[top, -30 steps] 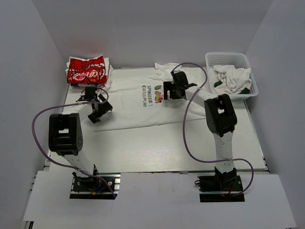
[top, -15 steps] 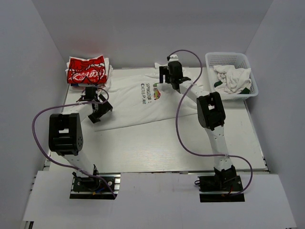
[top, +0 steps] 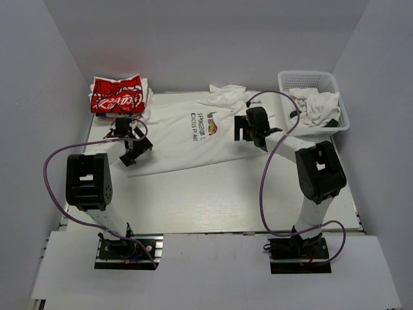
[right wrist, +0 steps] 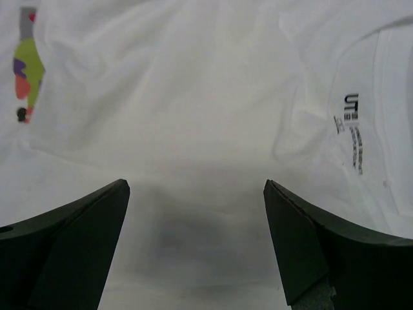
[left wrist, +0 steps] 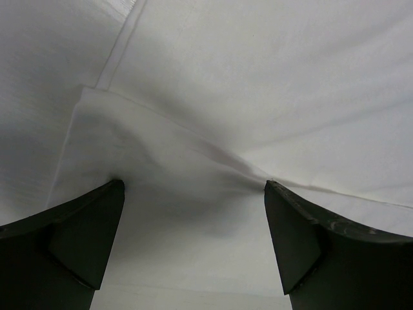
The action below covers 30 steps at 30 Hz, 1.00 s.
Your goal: Fold and stack the t-shirts
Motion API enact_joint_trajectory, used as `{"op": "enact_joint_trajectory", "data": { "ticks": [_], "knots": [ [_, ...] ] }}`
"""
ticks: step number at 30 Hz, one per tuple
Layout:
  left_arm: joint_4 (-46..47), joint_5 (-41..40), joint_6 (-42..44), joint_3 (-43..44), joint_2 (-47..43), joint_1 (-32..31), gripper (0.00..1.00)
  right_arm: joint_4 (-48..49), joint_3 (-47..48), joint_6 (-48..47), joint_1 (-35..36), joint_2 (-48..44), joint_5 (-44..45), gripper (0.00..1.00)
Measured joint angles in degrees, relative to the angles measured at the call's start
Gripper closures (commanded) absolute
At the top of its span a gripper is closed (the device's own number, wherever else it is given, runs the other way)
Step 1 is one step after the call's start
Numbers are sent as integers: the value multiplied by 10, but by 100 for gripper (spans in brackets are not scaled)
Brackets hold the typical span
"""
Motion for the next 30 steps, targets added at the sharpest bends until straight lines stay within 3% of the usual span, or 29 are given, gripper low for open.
{"op": "enact_joint_trajectory", "data": {
  "ticks": [6, 11, 16, 19, 24, 30],
  "knots": [
    [25, 4, 0, -21, -12, 0, 0, -11, -32, 14, -16, 19, -5, 10],
    [60, 3, -3, -60, -37, 0, 0, -20, 9, 32, -38, 71, -2, 10],
    [74, 3, -25, -111, -80, 0, 0, -51, 1, 100, -41, 57, 17, 10],
    [56, 9, -50, -147, -123, 0, 0, -69, -76, 154, -41, -10, 17, 10],
    [1, 23, -104, -231, -233, 0, 0, -118, -289, 227, -37, -224, -3, 10],
    [-162, 51, -151, -304, -409, -4, 0, -257, -353, 268, -10, -365, -5, 10]
  ]
}}
